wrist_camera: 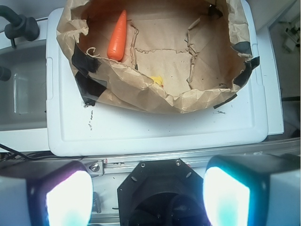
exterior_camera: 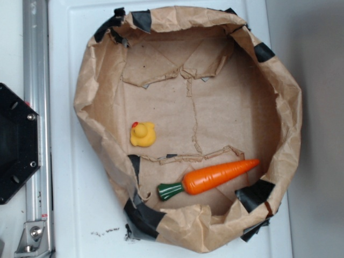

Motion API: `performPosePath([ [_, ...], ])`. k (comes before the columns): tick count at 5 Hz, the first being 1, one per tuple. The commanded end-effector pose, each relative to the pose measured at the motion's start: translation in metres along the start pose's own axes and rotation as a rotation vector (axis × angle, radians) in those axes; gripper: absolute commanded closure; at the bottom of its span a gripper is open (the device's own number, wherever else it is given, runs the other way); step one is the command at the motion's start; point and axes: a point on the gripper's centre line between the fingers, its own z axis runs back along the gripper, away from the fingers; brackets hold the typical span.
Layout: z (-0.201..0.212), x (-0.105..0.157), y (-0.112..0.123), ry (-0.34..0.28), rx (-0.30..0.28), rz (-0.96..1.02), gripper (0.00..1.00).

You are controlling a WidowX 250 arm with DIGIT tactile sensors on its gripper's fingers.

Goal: Grab the yellow duck.

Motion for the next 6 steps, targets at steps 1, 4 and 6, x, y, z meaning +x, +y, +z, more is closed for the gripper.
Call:
performPosePath([
  [1,0.000,0.000,0.000,0.000,0.000,0.000,0.00],
  [4,-0.069,0.098,0.036,-0.110,0.042,0.138,0.00],
  [6,-0.140,0.107,0.060,0.009,0.099,0.095,0.00],
])
